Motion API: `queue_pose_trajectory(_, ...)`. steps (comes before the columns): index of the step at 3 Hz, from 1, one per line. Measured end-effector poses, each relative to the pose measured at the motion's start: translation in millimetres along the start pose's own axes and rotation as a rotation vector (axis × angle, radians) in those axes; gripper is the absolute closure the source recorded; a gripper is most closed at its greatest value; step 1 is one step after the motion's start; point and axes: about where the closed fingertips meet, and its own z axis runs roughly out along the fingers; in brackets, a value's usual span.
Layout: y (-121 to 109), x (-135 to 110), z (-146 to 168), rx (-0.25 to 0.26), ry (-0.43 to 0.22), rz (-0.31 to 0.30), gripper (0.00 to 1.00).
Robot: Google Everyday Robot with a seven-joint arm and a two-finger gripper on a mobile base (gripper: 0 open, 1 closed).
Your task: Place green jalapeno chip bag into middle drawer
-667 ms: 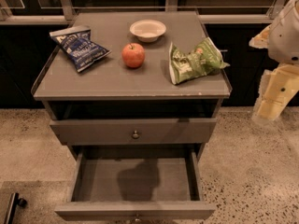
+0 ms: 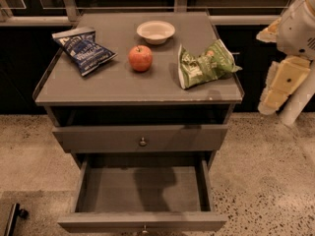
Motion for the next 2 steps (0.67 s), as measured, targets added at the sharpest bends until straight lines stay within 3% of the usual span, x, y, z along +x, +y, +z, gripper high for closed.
queue_pose_trajectory(2,-55.8,-17.2,29.7,0.023,-0.11,0.004,0.0)
